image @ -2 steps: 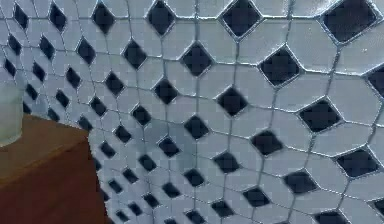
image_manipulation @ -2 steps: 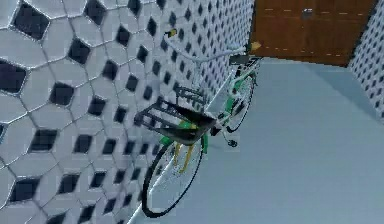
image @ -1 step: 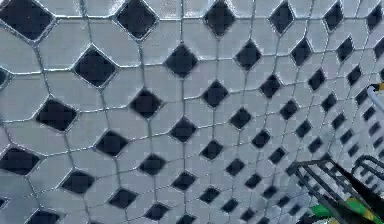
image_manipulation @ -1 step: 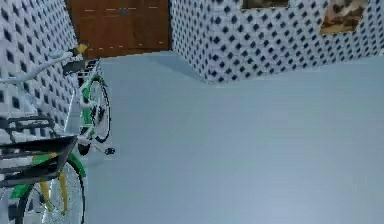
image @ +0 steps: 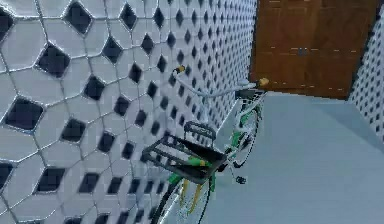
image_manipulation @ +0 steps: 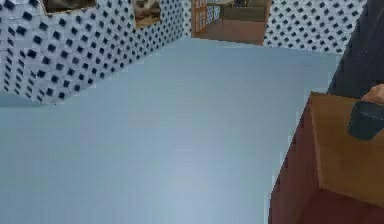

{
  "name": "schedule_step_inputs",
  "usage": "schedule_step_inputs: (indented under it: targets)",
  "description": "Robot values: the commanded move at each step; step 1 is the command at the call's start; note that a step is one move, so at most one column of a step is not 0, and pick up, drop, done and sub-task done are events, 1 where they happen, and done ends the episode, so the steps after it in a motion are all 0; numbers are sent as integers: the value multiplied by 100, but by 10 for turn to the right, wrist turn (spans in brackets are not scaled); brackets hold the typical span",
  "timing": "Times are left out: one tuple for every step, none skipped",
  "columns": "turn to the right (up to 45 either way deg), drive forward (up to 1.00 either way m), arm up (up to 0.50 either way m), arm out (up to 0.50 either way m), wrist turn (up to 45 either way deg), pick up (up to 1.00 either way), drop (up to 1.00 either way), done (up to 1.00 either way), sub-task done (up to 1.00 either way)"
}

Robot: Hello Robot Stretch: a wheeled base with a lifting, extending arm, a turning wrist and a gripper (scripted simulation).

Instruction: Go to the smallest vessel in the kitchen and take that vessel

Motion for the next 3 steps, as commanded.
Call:
schedule_step_inputs:
  targets:
    - [450, 0, 0, 0, 0, 0, 0, 0, 0]
    - [240, 0, 0, 0, 0, 0, 0, 0, 0]
    - [450, 0, 0, 0, 0, 0, 0, 0, 0]
